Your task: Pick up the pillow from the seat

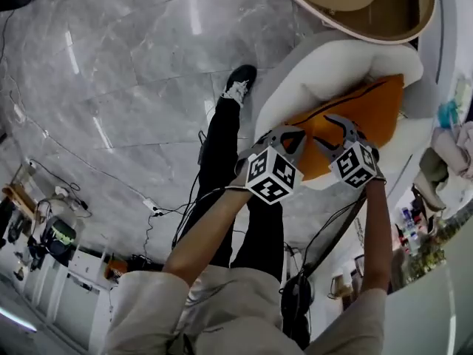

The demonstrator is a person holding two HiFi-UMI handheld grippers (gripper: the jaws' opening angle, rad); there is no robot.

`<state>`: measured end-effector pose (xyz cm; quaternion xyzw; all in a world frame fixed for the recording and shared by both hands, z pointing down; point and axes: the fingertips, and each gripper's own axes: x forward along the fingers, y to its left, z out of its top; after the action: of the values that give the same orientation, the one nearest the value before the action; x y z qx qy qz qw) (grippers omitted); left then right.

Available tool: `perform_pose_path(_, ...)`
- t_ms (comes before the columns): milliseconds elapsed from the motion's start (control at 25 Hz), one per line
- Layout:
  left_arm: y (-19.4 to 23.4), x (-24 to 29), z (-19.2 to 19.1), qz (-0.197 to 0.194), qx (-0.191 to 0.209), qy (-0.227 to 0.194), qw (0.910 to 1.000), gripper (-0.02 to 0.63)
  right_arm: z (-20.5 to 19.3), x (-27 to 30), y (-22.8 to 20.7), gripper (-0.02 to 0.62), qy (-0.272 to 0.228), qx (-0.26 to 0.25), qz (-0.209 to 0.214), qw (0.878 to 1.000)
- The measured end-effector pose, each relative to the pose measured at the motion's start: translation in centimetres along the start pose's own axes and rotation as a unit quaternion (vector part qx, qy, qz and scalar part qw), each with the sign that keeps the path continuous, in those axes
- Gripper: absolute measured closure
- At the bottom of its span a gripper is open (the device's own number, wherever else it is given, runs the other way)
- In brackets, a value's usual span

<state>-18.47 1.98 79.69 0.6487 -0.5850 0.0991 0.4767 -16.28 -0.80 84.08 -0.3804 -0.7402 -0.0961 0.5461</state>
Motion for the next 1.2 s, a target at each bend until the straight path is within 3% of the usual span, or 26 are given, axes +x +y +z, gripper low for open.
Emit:
perform_pose_path(80, 1.1, -0.1, 0.1, 0.007, -0.012, -0.008, 0.9999, 0.597, -1.4, 1.3, 0.3, 0.322, 0.063, -0.061, 0.045, 0.995)
perform_pose_path(160, 2.3, -0.3, 0.4, 0.015, -0.020, -0.015, 0.9996, 0.597, -3.1, 2.3, 0.3, 0.222, 0.125, -0.120, 0.089, 0.981)
perform_pose_path(240, 3.9, -0.9, 0.5, 0.026, -0.029, -0.020, 0.9990, 0.597, -4.9, 2.8, 0.3, 0.167, 0.184, -0.165, 0.140, 0.959)
perform_pose_path(400, 7.4, -2.8, -0.3, 0.058, -0.050, -0.023, 0.9968, 0.597, -7.7, 3.5, 0.3, 0.077, 0.287, -0.184, 0.235, 0.910)
perform_pose_path(640, 10.4, -4.4, -1.6, 0.086, -0.083, -0.033, 0.9923, 0.597, -9.6, 5.8, -0.2, 0.054, 0.365, -0.255, 0.289, 0.848)
perform_pose_path(800, 12.1, -5.1, -2.3, 0.105, -0.101, -0.046, 0.9882, 0.597, -11.8, 6.3, 0.7, 0.054, 0.418, -0.268, 0.349, 0.795)
perform_pose_path(1040, 14.0, -6.6, -4.8, 0.125, -0.115, -0.048, 0.9843, 0.597, -14.2, 7.9, 1.8, 0.055, 0.462, -0.226, 0.386, 0.766)
perform_pose_path(1200, 13.3, -6.8, -5.5, 0.121, -0.113, -0.036, 0.9856, 0.597, -15.4, 7.9, 2.6, 0.057, 0.478, -0.218, 0.388, 0.758)
